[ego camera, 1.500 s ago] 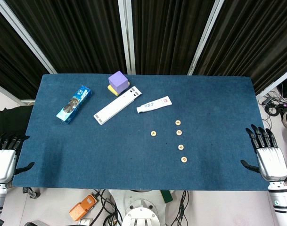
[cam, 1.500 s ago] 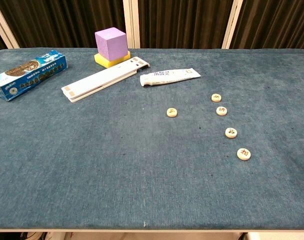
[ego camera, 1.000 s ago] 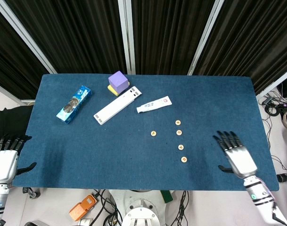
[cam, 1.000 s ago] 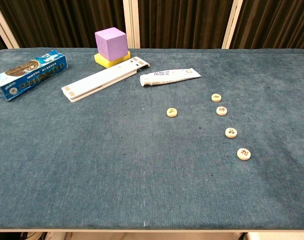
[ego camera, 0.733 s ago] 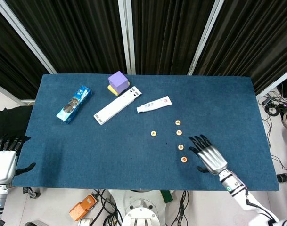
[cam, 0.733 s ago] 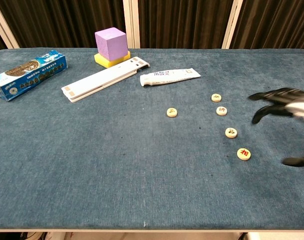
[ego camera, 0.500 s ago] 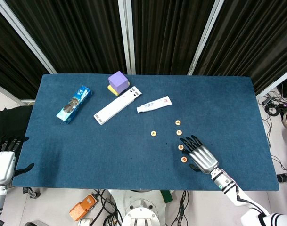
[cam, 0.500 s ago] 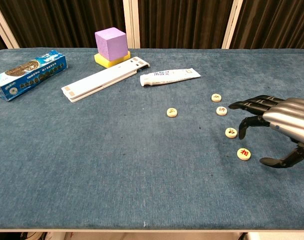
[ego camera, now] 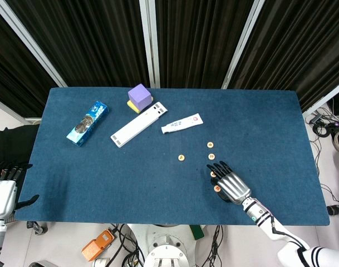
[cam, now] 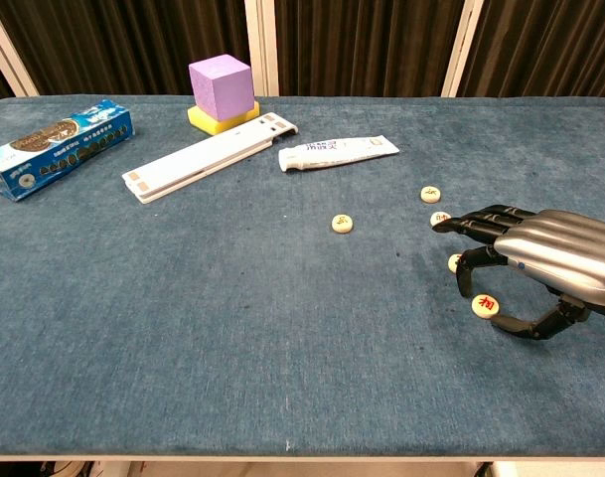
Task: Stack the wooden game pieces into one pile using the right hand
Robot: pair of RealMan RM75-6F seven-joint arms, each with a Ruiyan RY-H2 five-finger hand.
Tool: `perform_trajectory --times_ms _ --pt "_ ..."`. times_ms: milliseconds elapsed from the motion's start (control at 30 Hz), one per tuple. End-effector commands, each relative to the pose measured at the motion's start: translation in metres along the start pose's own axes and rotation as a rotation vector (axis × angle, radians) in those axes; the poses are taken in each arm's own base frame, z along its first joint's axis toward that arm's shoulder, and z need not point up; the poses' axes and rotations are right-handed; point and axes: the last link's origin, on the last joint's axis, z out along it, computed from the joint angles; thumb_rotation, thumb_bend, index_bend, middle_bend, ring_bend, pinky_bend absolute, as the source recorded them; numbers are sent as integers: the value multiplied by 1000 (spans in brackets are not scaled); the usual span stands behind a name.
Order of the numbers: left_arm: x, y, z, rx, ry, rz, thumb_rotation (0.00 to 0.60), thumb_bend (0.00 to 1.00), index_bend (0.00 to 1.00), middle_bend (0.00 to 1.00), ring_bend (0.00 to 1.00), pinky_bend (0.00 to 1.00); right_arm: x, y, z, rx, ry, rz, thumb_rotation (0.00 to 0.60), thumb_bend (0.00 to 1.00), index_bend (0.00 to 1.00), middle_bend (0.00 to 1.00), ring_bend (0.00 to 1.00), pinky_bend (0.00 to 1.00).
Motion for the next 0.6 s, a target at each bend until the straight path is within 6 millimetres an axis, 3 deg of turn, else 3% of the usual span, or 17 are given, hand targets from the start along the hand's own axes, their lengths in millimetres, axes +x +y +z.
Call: perform_trajectory --times_ms 33,300,600 --pt "0 -1 0 2 -1 0 600 5 205 184 123 0 0 0 1 -2 -3 1 600 519 482 71 0 92" --pt "-2 -2 -1 7 -3 -2 600 5 205 184 123 0 1 1 2 -11 6 4 600 535 532 103 0 100" --pt "-2 -1 1 -1 -5 -4 600 5 206 183 123 0 29 9 14 -45 105 19 600 535 533 106 1 101"
